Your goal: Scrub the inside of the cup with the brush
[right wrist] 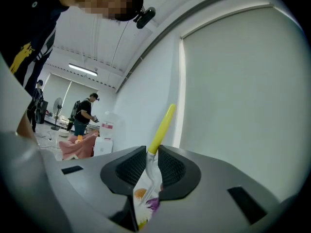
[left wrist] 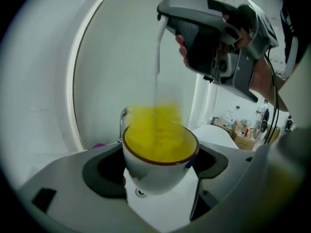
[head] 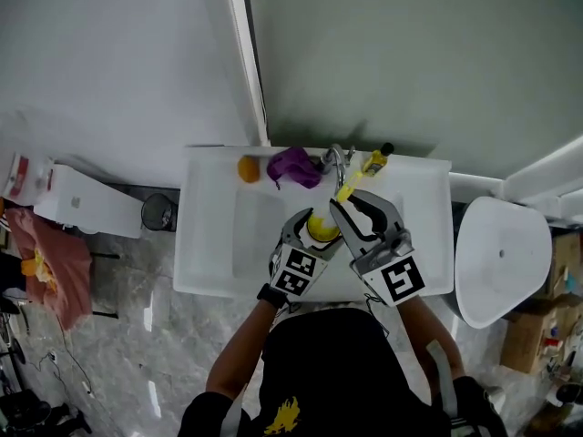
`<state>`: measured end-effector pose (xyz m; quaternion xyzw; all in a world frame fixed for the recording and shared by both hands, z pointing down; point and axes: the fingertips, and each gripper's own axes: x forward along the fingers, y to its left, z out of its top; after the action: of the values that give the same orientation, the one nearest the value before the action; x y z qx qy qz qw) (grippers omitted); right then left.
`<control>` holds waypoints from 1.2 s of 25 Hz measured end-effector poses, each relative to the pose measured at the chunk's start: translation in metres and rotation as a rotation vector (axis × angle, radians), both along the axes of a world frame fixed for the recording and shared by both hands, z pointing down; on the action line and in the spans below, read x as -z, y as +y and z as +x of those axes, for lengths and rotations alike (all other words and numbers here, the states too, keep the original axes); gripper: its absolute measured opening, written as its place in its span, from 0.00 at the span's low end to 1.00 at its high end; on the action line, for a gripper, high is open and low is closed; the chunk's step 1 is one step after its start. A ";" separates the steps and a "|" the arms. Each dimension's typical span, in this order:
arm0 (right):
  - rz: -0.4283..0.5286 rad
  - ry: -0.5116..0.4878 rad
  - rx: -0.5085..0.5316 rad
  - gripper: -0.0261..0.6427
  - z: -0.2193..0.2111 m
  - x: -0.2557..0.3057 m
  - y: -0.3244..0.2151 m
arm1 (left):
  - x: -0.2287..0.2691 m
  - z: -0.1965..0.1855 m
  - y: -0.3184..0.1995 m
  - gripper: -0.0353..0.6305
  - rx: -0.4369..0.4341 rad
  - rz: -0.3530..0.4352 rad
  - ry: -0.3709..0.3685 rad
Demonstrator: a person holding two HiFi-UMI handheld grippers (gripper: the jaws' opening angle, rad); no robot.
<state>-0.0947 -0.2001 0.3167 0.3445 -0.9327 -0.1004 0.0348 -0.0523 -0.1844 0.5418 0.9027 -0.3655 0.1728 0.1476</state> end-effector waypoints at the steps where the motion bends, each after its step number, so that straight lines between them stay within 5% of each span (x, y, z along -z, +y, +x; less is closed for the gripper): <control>1: -0.013 0.003 0.003 0.18 0.000 -0.007 0.000 | 0.005 0.001 0.001 0.67 -0.010 -0.001 -0.002; 12: -0.043 -0.021 0.119 0.16 -0.015 -0.004 0.053 | 0.019 -0.025 0.008 0.67 0.032 -0.042 0.010; 17: -0.064 0.181 0.213 0.13 -0.051 -0.024 0.079 | 0.017 -0.015 0.014 0.67 0.023 -0.017 0.027; 20: -0.060 0.082 0.213 0.13 -0.057 -0.009 0.058 | 0.021 -0.016 0.018 0.67 0.033 -0.002 0.014; 26: -0.207 -0.075 0.199 0.13 -0.016 -0.009 0.023 | 0.028 -0.043 0.016 0.67 0.090 0.017 0.010; 30: -0.298 -0.095 0.206 0.13 0.002 -0.023 0.038 | 0.031 -0.060 0.004 0.67 0.133 0.006 -0.006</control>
<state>-0.0924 -0.1621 0.3395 0.2424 -0.9683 0.0524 0.0310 -0.1122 -0.1799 0.5104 0.8764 -0.4255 0.1641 0.1549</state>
